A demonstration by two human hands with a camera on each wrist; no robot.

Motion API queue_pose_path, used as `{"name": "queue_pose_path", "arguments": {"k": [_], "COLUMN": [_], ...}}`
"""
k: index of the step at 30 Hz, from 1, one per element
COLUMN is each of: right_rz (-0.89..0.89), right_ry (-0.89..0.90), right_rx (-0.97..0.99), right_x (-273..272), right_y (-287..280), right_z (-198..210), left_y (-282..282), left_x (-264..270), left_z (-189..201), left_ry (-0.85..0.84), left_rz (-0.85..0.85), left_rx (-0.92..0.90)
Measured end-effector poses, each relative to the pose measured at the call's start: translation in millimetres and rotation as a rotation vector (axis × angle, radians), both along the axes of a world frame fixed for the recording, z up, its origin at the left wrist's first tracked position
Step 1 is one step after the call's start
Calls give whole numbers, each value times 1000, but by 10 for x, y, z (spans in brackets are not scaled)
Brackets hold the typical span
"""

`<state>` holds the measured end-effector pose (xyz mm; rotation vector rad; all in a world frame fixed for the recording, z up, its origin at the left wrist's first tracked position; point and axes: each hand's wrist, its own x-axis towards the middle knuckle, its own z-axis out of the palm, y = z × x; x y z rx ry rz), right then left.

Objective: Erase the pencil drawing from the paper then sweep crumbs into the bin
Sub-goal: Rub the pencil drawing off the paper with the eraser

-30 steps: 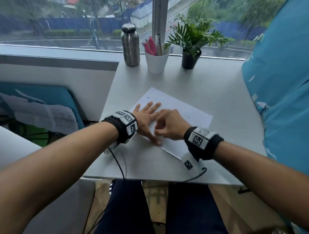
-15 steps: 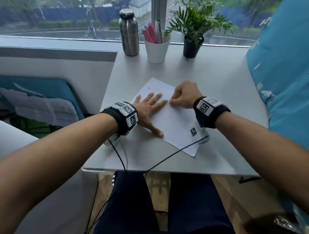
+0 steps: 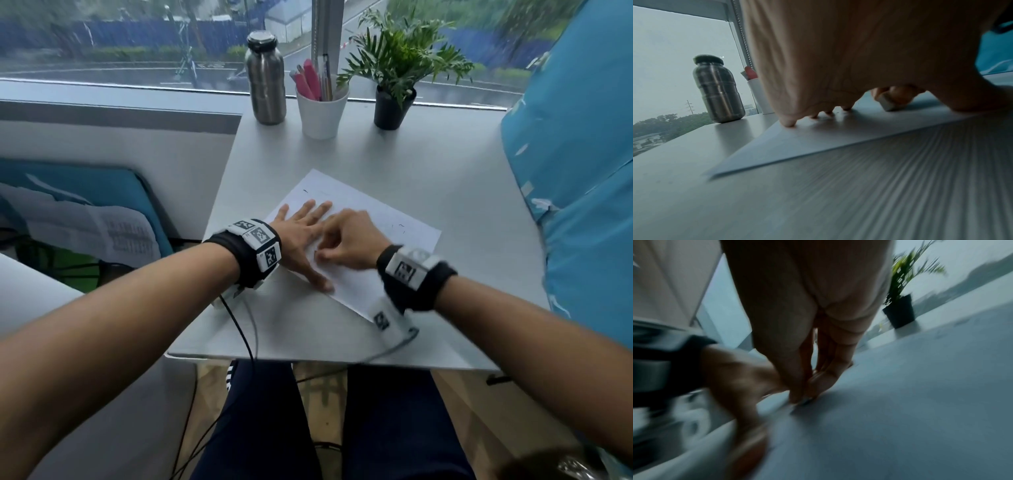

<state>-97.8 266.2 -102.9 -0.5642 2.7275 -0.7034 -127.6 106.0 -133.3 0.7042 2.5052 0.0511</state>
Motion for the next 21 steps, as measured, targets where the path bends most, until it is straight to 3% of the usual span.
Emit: {"name": "queue_pose_path", "arguments": {"k": [4,9,14,19,21], "right_rz": [-210,12,-251,-23,-120], "right_ry": [120,14,106,52,83], "right_rx": [-1,-23,16,-45,-41], "right_x": [-445,40,-476,66,-169], "right_y": [252,-30,262,-79,53], "right_z": [52,-38,88,20,22], "left_y": [13,7,12,48,37], "left_x": [24,2,25,3,15], "left_z": [27,16,25,8,12], "left_ry": [-8,2,-6,11,4], "left_rz": [13,-6,24,15,15], "left_rx": [9,4,21,-12,-7]}}
